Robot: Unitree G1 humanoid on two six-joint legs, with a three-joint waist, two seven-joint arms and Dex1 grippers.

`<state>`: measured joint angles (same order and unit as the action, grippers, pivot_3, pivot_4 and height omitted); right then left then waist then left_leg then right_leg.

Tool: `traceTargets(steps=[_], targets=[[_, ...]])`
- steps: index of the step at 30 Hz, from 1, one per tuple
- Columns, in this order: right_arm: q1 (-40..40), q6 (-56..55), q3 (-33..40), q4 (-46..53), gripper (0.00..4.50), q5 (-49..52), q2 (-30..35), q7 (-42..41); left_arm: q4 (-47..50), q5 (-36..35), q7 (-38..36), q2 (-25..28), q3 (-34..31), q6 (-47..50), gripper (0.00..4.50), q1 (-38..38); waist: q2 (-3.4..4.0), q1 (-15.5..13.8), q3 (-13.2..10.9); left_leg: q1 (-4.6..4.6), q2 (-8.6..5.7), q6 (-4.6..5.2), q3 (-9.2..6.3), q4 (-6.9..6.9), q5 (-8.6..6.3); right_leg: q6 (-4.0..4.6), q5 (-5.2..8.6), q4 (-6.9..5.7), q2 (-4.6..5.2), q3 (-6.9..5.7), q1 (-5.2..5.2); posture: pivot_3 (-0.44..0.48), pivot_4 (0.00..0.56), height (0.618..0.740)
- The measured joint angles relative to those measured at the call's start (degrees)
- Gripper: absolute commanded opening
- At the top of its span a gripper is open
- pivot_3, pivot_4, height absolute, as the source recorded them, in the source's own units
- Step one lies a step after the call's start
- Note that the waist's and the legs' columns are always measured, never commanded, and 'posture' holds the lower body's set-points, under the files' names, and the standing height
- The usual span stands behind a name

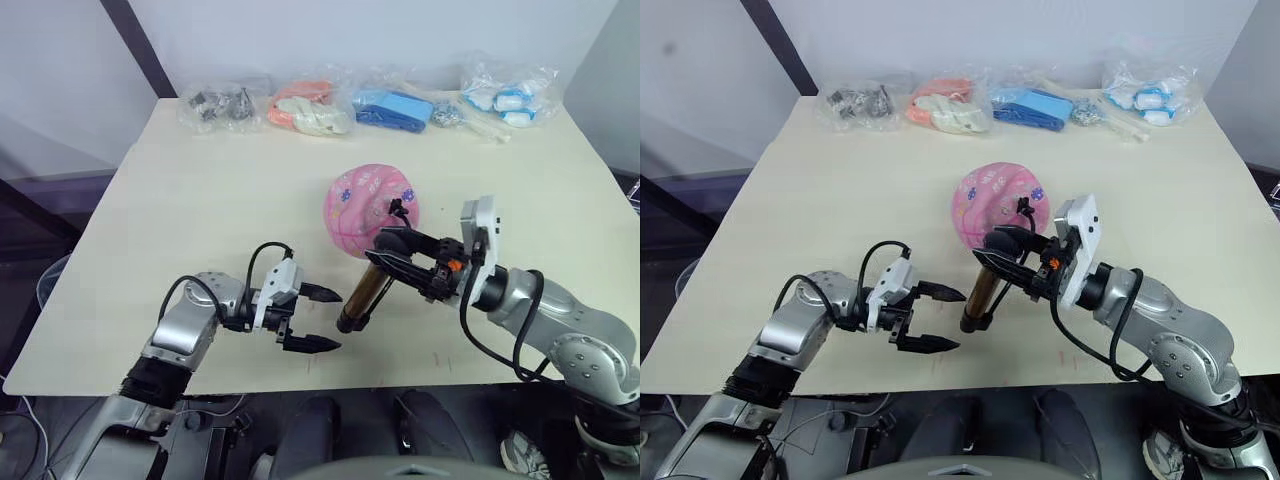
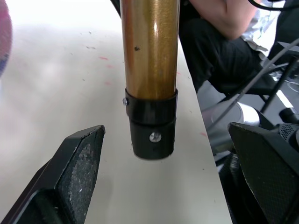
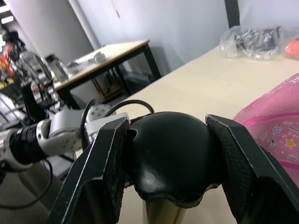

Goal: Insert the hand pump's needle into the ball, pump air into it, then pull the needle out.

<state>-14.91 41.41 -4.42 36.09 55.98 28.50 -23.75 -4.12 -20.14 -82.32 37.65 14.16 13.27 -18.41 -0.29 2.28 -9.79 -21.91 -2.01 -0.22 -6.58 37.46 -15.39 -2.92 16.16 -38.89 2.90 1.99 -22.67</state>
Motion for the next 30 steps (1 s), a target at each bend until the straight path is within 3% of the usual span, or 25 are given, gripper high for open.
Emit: traceTargets(steps=[10,28,30], targets=[[-2.2,2.2,-0.1,0.1,2.12,0.0,0.6,-0.5,-5.6,3.2,-1.2,-4.1,2.9,-2.6,4.47,-4.5,-0.02,0.0,0.0,-0.03,0.0,0.0,-0.02,0.0,0.0,0.0,0.0,0.0,0.0,-0.01,-0.02,0.0,0.15,0.74],[-2.2,2.3,-0.1,1.1,2.12,0.0,0.5,-0.4,-5.7,4.2,-0.1,-4.8,3.4,-3.1,4.47,-3.9,-0.02,0.0,0.0,-0.03,0.0,0.0,-0.03,0.0,0.0,0.0,0.0,0.0,0.0,-0.02,-0.02,0.0,0.15,0.74],[-2.2,2.3,-0.1,1.1,2.12,0.0,0.5,-0.4,-5.7,4.3,0.0,-4.9,3.4,-3.1,3.93,-3.9,-0.02,0.0,0.0,-0.02,0.0,0.0,-0.03,0.0,0.0,0.0,0.0,0.0,0.0,-0.01,-0.02,0.0,0.15,0.74]])
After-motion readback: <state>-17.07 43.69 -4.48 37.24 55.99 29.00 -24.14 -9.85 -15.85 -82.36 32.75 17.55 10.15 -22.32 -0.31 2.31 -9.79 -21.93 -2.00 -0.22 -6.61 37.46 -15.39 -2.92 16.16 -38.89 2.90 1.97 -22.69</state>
